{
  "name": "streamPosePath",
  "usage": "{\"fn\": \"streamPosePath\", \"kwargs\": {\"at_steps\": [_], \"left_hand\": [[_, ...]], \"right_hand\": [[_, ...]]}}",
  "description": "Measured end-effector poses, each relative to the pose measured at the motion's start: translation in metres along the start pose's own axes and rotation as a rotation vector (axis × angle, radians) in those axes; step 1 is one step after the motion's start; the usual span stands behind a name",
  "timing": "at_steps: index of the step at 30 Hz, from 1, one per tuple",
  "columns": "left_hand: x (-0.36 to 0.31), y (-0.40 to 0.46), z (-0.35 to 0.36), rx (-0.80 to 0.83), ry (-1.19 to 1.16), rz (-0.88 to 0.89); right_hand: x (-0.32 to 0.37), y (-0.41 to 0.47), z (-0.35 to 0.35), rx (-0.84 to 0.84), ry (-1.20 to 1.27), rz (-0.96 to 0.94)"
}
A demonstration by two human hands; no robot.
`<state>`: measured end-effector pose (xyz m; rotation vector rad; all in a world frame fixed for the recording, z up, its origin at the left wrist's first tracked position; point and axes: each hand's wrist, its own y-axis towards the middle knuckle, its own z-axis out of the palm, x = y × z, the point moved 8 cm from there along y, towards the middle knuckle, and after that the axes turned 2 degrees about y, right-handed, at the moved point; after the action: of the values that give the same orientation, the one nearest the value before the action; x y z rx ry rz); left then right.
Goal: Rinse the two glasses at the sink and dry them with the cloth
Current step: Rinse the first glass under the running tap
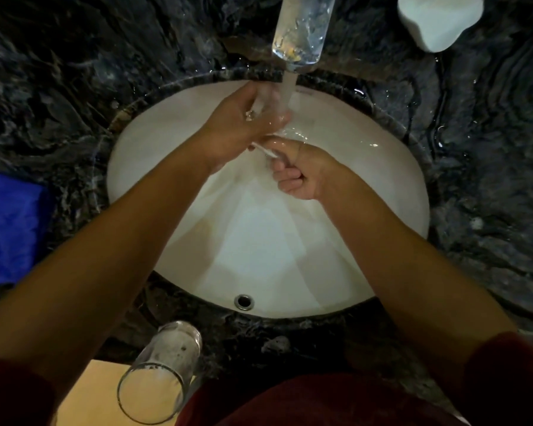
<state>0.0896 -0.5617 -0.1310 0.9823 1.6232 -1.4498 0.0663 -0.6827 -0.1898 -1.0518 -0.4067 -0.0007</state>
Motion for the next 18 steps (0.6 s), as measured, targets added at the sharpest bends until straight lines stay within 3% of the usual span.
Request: {"fn": "streamPosePath", "kwargs": {"at_steps": [2, 4, 7, 9, 11, 12, 15, 18], "left_hand": [[0.000, -0.002, -0.002, -0.017, -0.057, -0.009], [0.005, -0.002, 0.001, -0.044, -0.079, -0.068], [0.016, -0.003, 0.006, -0.064, -0.091, -0.245], [0.021, -0.004, 0.011, 0.021, -0.106, -0.377], [0.025, -0.005, 0.014, 0.073, -0.062, -0.430], [0.026, -0.004, 0.014, 0.049, -0.046, -0.426], [0.028, -0.003, 0.009, -0.121, -0.161, -0.434], [0.030, -0.006, 0.006, -0.236, -0.301, -0.457]], "right_hand": [[0.006, -0.005, 0.002, 0.051, -0.017, 0.004], [0.012, -0.009, -0.004, -0.017, -0.069, -0.044], [0.025, -0.014, -0.025, -0.330, -0.294, -0.189], [0.043, -0.024, -0.037, -0.575, -0.510, -0.368], [0.060, -0.039, -0.038, -0.745, -0.806, -0.573], [0.064, -0.048, -0.035, -0.787, -0.838, -0.658], [0.063, -0.078, -0.026, -0.817, -0.630, -0.861], [0.053, -0.092, -0.016, -0.723, -0.480, -0.896]]}}
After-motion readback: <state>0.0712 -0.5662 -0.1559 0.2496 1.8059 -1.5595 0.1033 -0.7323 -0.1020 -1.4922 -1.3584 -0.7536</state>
